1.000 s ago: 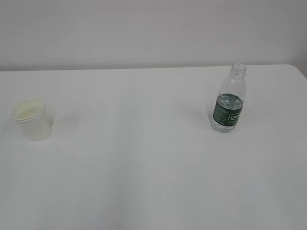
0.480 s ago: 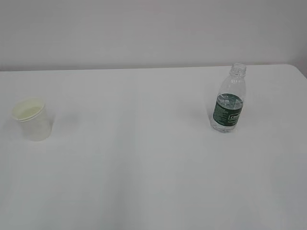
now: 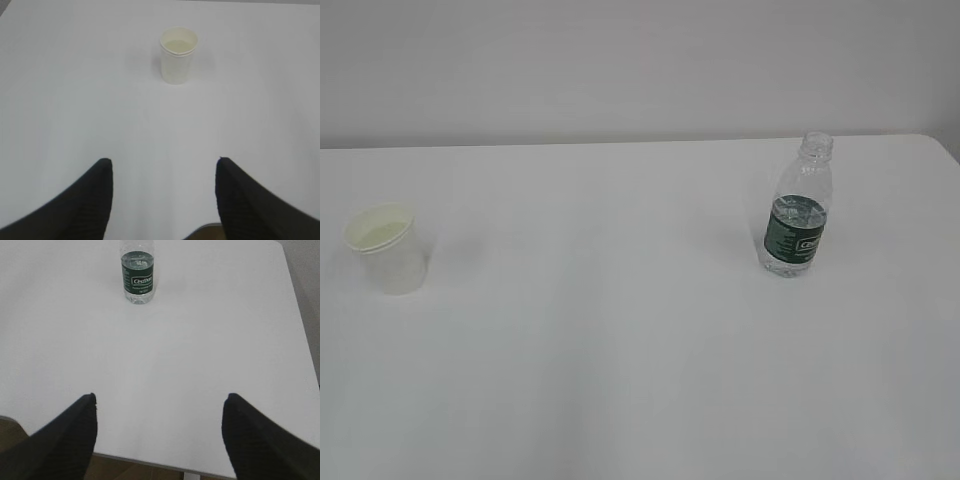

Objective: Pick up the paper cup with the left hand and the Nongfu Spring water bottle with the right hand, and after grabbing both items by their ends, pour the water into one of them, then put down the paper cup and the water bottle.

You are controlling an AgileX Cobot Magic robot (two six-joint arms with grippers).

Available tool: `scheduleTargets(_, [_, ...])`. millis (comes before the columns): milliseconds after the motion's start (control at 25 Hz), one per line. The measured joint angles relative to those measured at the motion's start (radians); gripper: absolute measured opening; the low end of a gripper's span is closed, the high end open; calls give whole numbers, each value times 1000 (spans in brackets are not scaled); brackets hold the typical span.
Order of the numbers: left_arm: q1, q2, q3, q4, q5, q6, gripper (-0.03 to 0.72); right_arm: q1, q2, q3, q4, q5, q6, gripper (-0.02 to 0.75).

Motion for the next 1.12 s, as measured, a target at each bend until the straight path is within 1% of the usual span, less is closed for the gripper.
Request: scheduleTargets(1120, [0,0,0,0,-3,0,461,0,0,0,2,0,0,590])
